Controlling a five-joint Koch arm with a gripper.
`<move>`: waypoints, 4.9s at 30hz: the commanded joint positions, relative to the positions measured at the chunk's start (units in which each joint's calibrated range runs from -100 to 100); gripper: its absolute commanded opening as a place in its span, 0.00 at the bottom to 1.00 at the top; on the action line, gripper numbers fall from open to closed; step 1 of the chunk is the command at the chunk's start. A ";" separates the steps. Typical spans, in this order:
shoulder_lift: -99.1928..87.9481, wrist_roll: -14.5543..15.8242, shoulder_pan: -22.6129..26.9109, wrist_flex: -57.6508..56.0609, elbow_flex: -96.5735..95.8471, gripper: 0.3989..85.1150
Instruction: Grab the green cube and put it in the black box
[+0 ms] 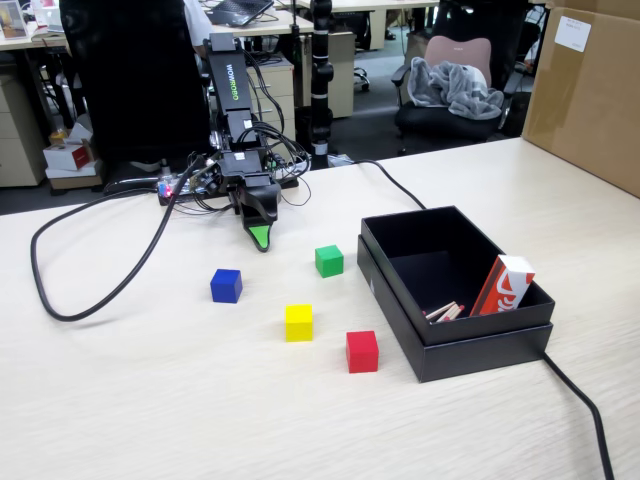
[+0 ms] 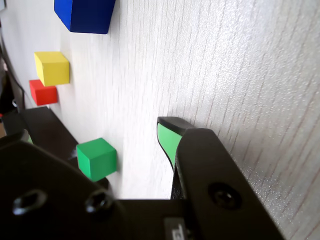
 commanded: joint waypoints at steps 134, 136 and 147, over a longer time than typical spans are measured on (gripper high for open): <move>82.70 13.38 9.72 -58.51 84.20 0.16; 78.11 13.19 9.57 -59.37 84.56 0.09; 59.29 8.69 11.43 -66.20 104.51 0.01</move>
